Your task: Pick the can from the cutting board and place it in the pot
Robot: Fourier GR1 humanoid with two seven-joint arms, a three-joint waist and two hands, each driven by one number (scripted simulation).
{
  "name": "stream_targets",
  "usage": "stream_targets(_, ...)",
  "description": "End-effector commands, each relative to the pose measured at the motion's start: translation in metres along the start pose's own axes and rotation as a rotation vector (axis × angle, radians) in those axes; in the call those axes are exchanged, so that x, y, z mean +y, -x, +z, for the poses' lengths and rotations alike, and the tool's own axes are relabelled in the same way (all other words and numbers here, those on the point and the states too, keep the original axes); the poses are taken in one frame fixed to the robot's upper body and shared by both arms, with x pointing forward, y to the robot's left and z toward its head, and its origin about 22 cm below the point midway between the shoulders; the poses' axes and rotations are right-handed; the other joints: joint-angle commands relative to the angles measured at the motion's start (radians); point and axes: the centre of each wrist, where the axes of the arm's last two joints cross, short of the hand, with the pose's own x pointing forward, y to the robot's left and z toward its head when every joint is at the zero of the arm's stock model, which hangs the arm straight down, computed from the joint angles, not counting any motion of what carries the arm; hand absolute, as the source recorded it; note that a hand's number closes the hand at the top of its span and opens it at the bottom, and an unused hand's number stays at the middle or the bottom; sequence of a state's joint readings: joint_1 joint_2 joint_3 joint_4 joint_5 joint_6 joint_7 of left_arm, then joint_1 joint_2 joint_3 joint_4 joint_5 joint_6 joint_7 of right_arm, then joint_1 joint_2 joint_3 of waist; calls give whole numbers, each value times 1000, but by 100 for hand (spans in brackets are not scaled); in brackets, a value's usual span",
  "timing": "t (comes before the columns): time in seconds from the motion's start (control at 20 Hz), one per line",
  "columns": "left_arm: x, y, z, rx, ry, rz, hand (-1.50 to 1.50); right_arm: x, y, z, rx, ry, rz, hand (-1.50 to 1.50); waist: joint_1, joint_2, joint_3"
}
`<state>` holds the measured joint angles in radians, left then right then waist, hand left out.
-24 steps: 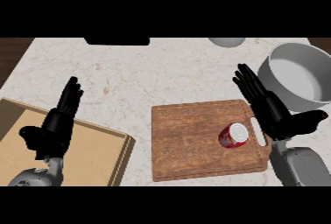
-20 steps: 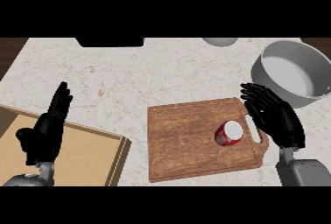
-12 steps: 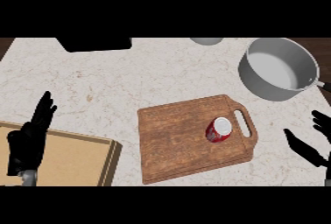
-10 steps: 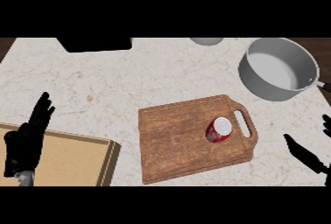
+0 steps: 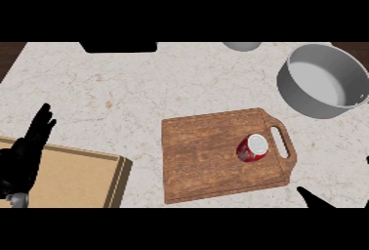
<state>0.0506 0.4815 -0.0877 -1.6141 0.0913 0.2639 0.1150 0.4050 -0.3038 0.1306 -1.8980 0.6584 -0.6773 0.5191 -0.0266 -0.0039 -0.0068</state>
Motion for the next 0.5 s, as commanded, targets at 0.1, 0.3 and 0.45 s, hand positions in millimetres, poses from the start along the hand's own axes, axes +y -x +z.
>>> stream_targets(0.1, 3, 13, -5, 51, 32, -20, 0, -19, -60, 7, 84, -107, 110, -150, 37, 15, -4)
stream_targets(0.3, 3, -1, -14, 25, 45, -19, 0, -10, -80, 13, 194, -290, 282, -150, 55, 19, -3)
stream_targets(0.45, 7, 10, -7, 30, 52, -22, 0, -6, -98, 12, 277, -417, 360, -150, 78, 17, -2)
